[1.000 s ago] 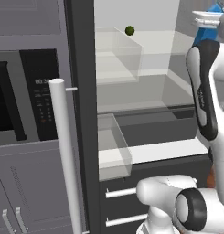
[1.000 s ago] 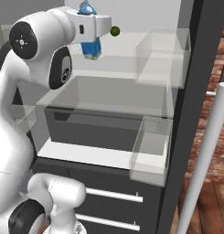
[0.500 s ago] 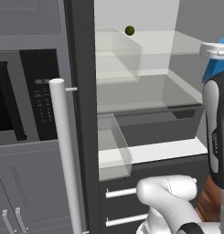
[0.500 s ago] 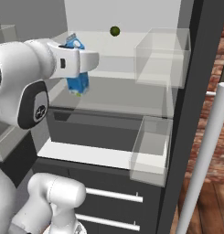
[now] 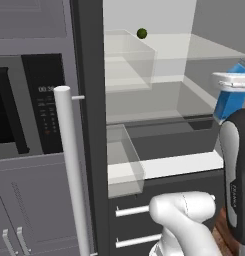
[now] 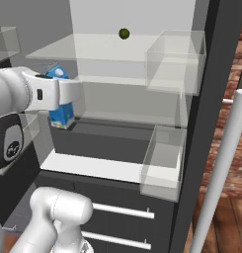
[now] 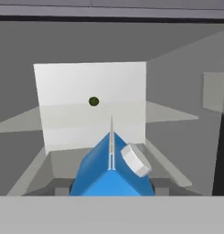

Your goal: Take out the milk from the fridge and place it on the tray on the counter. Then take the sugar cube near the tray and place it in the tray.

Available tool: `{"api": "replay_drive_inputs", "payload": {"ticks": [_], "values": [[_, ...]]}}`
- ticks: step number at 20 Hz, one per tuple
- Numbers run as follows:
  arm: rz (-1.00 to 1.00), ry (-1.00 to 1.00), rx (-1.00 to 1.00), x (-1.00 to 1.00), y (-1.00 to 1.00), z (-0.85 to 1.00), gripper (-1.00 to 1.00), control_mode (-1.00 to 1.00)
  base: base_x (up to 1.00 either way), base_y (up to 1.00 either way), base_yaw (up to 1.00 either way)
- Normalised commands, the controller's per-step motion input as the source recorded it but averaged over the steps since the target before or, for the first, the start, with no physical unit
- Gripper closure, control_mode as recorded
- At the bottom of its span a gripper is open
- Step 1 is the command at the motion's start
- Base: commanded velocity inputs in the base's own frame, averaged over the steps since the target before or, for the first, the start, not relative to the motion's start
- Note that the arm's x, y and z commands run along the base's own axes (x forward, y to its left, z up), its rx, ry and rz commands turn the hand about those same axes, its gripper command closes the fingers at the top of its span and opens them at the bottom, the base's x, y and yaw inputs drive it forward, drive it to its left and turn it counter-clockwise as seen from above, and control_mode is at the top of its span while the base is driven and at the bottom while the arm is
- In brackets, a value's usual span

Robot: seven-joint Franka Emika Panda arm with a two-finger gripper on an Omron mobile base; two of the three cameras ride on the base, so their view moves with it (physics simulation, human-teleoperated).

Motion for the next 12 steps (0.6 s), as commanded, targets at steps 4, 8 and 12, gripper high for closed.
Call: {"api": "replay_drive_inputs", "payload": {"ticks": [4, 8, 12], "values": [[0.05, 0.00, 0.00, -0.17, 0.31, -0.37, 1.00, -1.00, 0.00, 0.00, 0.00], [0.03, 0.00, 0.00, -0.07, 0.13, -0.04, 1.00, -1.00, 0.00, 0.00, 0.00], [0.04, 0.09, 0.00, -0.38, 0.01, 0.00, 1.00, -1.00, 0.00, 0.00, 0.00]]}}
